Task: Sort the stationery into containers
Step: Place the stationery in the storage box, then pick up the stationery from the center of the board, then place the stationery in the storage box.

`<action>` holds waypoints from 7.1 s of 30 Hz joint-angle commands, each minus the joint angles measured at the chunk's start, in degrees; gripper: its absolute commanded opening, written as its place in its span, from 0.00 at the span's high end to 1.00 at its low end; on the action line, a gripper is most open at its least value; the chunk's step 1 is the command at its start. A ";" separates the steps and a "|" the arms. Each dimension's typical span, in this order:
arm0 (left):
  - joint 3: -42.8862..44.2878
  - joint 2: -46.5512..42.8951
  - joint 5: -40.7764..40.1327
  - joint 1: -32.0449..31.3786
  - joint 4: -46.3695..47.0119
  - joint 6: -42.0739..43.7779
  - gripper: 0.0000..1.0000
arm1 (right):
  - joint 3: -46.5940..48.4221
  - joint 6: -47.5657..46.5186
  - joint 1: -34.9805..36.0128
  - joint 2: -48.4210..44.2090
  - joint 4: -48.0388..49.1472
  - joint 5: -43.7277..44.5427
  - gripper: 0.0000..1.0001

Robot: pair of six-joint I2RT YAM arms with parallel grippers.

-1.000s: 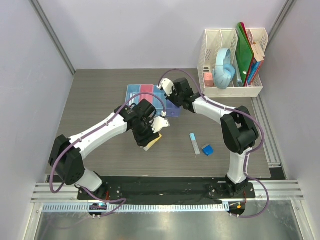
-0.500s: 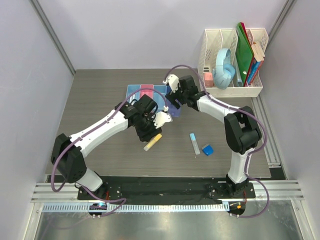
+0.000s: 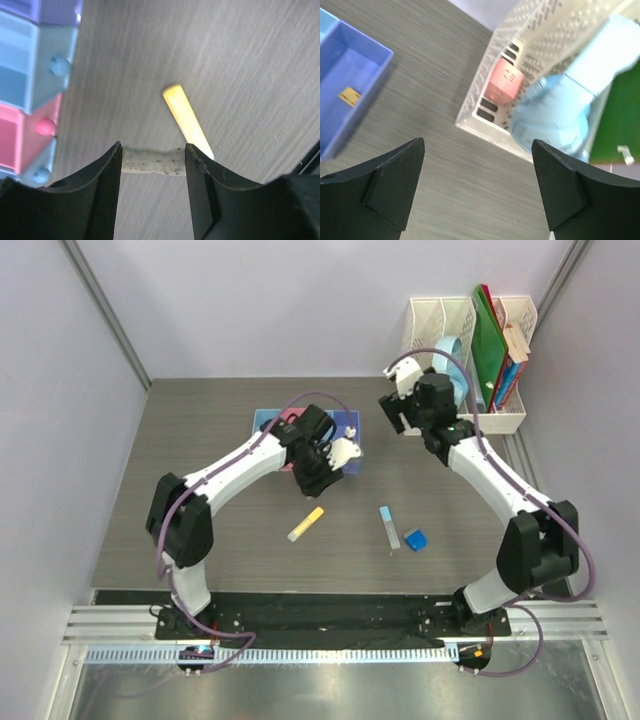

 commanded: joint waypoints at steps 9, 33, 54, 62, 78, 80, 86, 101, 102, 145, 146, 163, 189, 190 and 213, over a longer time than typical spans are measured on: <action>25.54 16.20 -0.65 0.70 -1.46 4.23 0.51 | -14.45 0.95 -3.34 -14.80 -0.31 0.78 0.06; 36.55 27.19 -2.94 2.28 9.97 5.11 0.51 | -22.28 3.50 -3.61 -24.30 -2.60 -0.63 0.05; 38.21 27.65 -4.96 2.28 14.89 1.87 0.21 | -22.45 3.76 -3.61 -22.55 -4.70 -3.61 0.05; 19.92 10.78 -2.15 2.28 5.85 3.26 0.10 | -23.51 7.18 -3.52 -16.84 -6.03 -10.09 0.05; -14.52 0.12 -1.62 -0.79 6.02 -1.91 0.00 | -22.63 13.70 1.91 -2.25 -8.66 -13.90 0.10; -14.61 0.38 -1.80 -1.85 6.02 -2.70 0.00 | -22.54 13.34 3.59 -2.07 -8.93 -13.55 0.10; -15.58 -0.31 -1.10 -3.69 6.02 -4.38 0.00 | -22.63 11.77 4.83 -1.54 -10.59 -14.86 0.11; -16.11 4.42 -1.01 -5.01 5.93 -5.34 0.00 | -21.75 9.12 5.09 4.96 -15.25 -17.15 0.26; -16.10 4.86 -0.83 -5.10 6.01 -5.43 0.00 | -21.75 9.04 5.09 5.14 -15.43 -17.06 0.28; -14.44 9.53 -0.22 -5.72 3.91 -3.94 1.00 | -24.74 6.93 15.55 0.39 -21.58 -10.47 0.55; -14.52 9.01 -0.13 -5.72 3.47 -3.94 1.00 | -24.82 6.93 15.47 0.48 -21.58 -10.64 0.55; -14.17 -4.71 2.86 -3.26 0.22 -2.79 1.00 | -24.65 6.75 15.55 0.57 -21.41 -9.86 0.97; 14.96 5.00 11.28 19.68 12.17 -22.38 1.00 | -15.52 3.59 14.33 -6.89 -22.90 -9.48 0.99; 17.53 7.57 12.25 20.90 11.47 -25.09 1.00 | -14.73 3.50 14.32 -7.33 -23.34 -10.03 0.99; 29.25 25.70 11.83 23.11 7.68 -30.57 0.78 | 4.09 4.99 13.71 -15.78 -23.69 -17.06 0.99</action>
